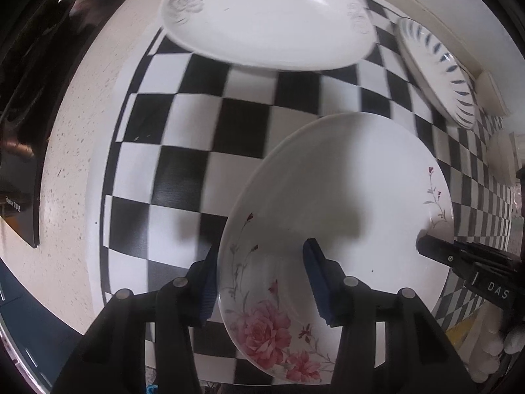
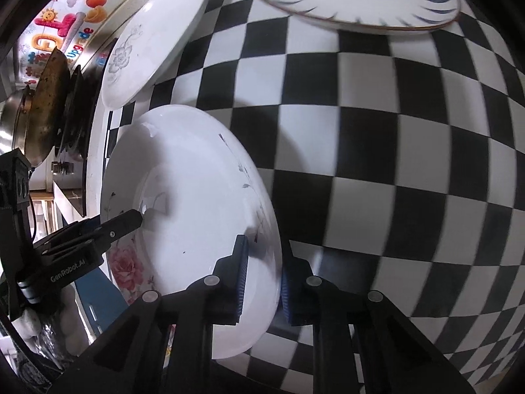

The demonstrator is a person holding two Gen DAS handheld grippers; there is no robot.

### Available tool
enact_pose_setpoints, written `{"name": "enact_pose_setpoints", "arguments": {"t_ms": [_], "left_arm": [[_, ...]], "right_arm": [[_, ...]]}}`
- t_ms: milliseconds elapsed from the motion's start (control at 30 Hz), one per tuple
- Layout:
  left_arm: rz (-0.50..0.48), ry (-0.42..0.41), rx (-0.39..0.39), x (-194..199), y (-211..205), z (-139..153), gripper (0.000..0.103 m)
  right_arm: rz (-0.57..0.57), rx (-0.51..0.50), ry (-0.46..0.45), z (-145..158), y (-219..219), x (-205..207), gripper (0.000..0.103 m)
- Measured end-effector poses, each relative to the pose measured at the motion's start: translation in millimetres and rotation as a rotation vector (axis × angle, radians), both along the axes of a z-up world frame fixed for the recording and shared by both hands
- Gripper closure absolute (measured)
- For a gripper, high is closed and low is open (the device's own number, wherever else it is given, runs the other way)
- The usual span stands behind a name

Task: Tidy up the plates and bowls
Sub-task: 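Grasp the pink-flowered plate rim with the left tool while the right tool grips it too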

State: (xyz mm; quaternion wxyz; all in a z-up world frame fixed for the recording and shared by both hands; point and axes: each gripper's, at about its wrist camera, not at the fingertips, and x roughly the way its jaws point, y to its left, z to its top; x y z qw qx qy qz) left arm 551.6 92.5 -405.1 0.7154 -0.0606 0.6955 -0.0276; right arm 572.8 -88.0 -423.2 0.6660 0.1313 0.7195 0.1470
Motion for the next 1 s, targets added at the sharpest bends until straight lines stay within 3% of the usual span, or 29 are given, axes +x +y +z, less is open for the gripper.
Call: {"name": "enact_pose_setpoints", "arguments": {"t_ms": [200,533,1000], "left_arm": [[-0.051,-0.017,-0.019,-1.3,-58.2,23.0,0.057],[-0.184,-0.025,-0.03,7.7,-159.0,25.4,0.057],[-0.243,0.029,0.01,14.0,-195.6,-16.5,0.057]], "right_arm": [[-0.044,-0.011,-0.016,12.6,-43.1,-7.0,0.083],[-0.159,-0.04,-0.028,24.4,-125.0,-30.0,0.083],[-0.22,-0.037,0.009,1.2,-178.7,-51.5,0.083]]}}
